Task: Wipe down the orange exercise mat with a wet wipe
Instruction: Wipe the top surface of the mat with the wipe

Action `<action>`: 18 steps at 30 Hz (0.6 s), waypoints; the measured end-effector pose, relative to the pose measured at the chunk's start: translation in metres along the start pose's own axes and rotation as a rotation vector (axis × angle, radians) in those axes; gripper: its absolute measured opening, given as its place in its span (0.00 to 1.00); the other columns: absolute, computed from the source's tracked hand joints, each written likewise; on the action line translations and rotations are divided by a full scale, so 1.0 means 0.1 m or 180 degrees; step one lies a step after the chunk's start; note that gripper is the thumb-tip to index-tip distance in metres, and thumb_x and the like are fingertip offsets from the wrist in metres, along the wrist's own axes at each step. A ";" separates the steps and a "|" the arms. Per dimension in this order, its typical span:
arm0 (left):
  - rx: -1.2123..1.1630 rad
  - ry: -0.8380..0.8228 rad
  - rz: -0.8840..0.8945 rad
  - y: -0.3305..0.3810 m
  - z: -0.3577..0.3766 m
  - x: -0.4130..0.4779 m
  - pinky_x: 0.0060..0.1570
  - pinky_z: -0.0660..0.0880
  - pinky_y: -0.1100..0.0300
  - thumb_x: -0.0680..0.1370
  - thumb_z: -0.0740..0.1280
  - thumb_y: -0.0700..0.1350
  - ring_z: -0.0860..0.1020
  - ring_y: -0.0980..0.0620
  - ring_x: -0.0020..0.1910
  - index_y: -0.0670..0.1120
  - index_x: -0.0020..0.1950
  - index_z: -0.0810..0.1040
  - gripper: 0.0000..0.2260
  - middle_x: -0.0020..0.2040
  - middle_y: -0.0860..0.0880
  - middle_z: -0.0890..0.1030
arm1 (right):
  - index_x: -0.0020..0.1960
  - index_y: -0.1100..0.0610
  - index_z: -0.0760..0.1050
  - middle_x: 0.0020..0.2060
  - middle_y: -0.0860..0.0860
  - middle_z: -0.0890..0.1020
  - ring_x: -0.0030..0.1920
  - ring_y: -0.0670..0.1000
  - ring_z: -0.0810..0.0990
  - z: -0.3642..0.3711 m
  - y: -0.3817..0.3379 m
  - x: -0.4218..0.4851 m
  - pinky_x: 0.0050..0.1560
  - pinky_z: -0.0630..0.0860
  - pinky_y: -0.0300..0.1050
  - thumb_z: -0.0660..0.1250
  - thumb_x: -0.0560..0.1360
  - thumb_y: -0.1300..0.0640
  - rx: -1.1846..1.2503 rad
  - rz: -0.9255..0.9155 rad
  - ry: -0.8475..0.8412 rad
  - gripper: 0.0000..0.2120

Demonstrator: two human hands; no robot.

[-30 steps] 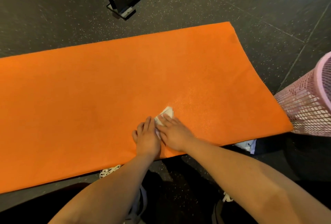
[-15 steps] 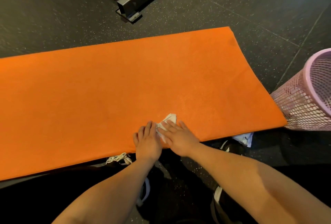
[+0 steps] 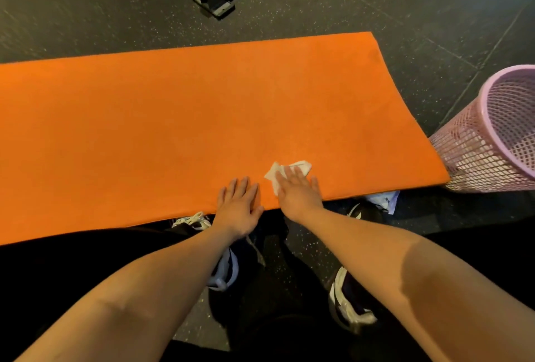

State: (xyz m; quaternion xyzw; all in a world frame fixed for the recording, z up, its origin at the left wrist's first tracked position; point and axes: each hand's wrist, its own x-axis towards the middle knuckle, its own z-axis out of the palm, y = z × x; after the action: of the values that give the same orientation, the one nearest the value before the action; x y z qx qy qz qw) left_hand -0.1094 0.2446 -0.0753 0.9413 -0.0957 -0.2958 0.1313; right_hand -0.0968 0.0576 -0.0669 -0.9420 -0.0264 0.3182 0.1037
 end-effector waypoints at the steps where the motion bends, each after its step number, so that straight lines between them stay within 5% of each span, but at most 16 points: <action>1: 0.0035 -0.0002 0.0007 0.00 -0.01 -0.01 0.78 0.39 0.44 0.84 0.53 0.61 0.38 0.47 0.81 0.55 0.83 0.49 0.30 0.83 0.51 0.42 | 0.83 0.45 0.42 0.82 0.46 0.40 0.81 0.51 0.37 0.01 -0.01 -0.02 0.78 0.38 0.63 0.46 0.86 0.49 0.0051 0.0188 0.0012 0.27; 10: 0.0248 0.0333 -0.0014 0.12 -0.01 -0.07 0.77 0.49 0.44 0.86 0.52 0.56 0.51 0.46 0.81 0.60 0.75 0.68 0.18 0.80 0.56 0.61 | 0.83 0.45 0.48 0.82 0.45 0.45 0.81 0.51 0.39 0.14 -0.09 -0.22 0.78 0.37 0.64 0.44 0.86 0.47 0.0131 -0.0101 0.0079 0.25; 18: -0.0503 0.0482 -0.0239 0.22 -0.06 -0.05 0.77 0.50 0.47 0.86 0.56 0.52 0.57 0.50 0.80 0.55 0.72 0.75 0.16 0.76 0.57 0.69 | 0.81 0.45 0.56 0.82 0.45 0.51 0.82 0.50 0.44 0.07 -0.05 -0.26 0.79 0.38 0.61 0.46 0.86 0.49 0.0587 0.0047 0.0324 0.23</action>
State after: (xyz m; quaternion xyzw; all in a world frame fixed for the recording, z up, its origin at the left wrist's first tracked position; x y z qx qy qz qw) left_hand -0.1124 0.2263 -0.0606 0.9506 -0.0265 -0.2352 0.2007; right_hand -0.1214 0.0605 -0.0563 -0.9435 0.0153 0.2718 0.1888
